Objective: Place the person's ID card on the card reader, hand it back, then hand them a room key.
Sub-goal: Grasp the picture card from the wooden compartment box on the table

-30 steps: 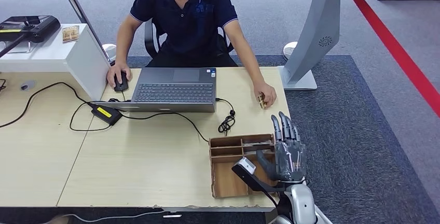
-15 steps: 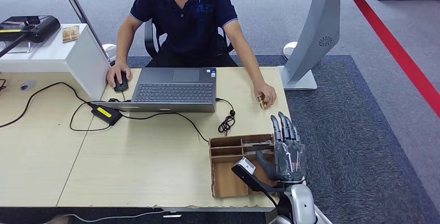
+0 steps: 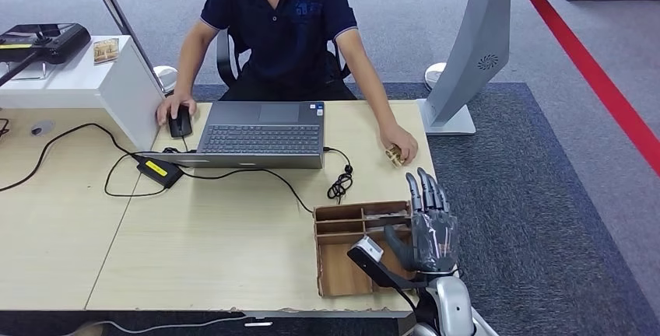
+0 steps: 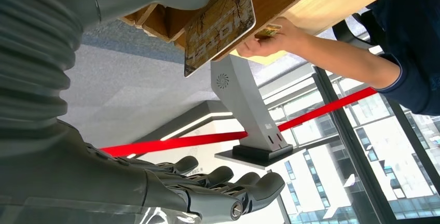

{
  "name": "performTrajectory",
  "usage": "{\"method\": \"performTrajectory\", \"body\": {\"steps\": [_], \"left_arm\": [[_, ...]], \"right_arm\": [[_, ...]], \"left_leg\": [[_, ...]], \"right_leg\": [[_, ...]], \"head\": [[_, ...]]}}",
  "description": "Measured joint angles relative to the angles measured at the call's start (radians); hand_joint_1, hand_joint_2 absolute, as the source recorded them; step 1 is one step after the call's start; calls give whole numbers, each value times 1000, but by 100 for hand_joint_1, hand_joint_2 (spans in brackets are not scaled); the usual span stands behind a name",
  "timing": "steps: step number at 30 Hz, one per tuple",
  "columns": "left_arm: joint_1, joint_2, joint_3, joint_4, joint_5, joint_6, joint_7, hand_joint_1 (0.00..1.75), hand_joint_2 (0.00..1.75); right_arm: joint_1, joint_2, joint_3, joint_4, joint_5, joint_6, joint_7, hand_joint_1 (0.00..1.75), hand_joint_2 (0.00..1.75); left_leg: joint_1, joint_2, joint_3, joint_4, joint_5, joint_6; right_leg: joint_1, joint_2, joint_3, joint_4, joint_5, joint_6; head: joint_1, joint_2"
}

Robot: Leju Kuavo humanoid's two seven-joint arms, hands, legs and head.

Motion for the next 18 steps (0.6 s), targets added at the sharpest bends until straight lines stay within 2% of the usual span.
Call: {"method": "performTrajectory", "body": {"steps": [8, 18], "left_arm": [[0, 0, 0, 0, 0, 0, 0, 0, 0], [0, 0, 0, 0, 0, 0, 0, 0, 0]], "right_arm": [[0, 0, 0, 0, 0, 0, 0, 27, 175], [0, 0, 0, 0, -2, 0, 0, 34, 175]], "left_leg": [[0, 0, 0, 0, 0, 0], [0, 0, 0, 0, 0, 0]], "right_leg": [[0, 0, 0, 0, 0, 0], [0, 0, 0, 0, 0, 0]], "head": [[0, 0], [0, 0]]}}
